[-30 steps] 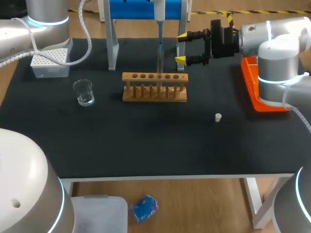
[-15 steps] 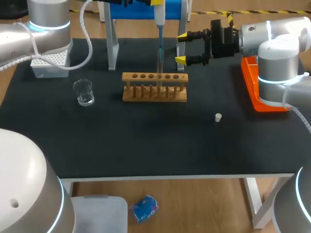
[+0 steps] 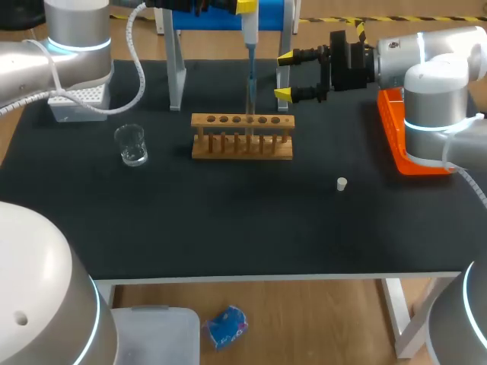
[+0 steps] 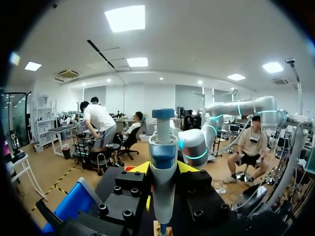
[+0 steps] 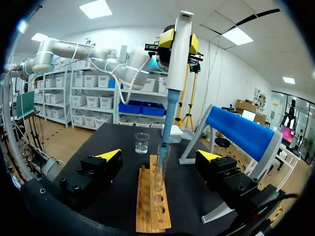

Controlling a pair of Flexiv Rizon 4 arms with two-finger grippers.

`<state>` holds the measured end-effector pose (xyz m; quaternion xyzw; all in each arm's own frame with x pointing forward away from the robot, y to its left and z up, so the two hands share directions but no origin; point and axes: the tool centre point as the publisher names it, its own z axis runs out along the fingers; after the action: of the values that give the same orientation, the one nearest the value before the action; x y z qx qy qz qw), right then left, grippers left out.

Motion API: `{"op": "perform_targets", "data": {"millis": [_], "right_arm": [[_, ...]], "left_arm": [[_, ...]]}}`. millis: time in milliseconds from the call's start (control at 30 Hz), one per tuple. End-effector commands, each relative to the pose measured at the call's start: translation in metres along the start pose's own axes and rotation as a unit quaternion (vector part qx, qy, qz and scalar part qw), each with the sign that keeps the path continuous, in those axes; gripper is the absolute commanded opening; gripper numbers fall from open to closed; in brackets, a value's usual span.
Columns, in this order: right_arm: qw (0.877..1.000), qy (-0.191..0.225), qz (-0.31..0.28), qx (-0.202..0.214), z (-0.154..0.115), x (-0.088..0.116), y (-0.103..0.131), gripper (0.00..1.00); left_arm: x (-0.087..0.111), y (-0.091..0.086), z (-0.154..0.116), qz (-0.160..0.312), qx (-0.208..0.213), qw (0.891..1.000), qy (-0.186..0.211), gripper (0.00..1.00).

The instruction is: Invert the test tube, pick up the pipette, mount the tip to pipette, aspirate from beaker and dispense into the tube, eject the tip, return the pipette, and cap with the stopper.

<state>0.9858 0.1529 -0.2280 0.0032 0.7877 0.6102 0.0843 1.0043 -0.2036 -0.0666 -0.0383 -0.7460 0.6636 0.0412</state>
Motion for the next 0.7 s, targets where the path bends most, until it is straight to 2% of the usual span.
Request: {"op": "perform_targets", "data": {"millis": [33,700], "right_arm": [[1.000,0.000,0.000,0.000,0.0000,0.0001,-0.0004,1.00],[1.000,0.000,0.000,0.000,0.0000,0.0001,-0.0004,1.00]], "left_arm": [[0.0004,0.0029,0.0005,0.002,0.003,1.000,-0.005,0.00],[-0.0010,0.0089,-0.0011,0.000,0.007,1.000,-0.010,0.00]]}}
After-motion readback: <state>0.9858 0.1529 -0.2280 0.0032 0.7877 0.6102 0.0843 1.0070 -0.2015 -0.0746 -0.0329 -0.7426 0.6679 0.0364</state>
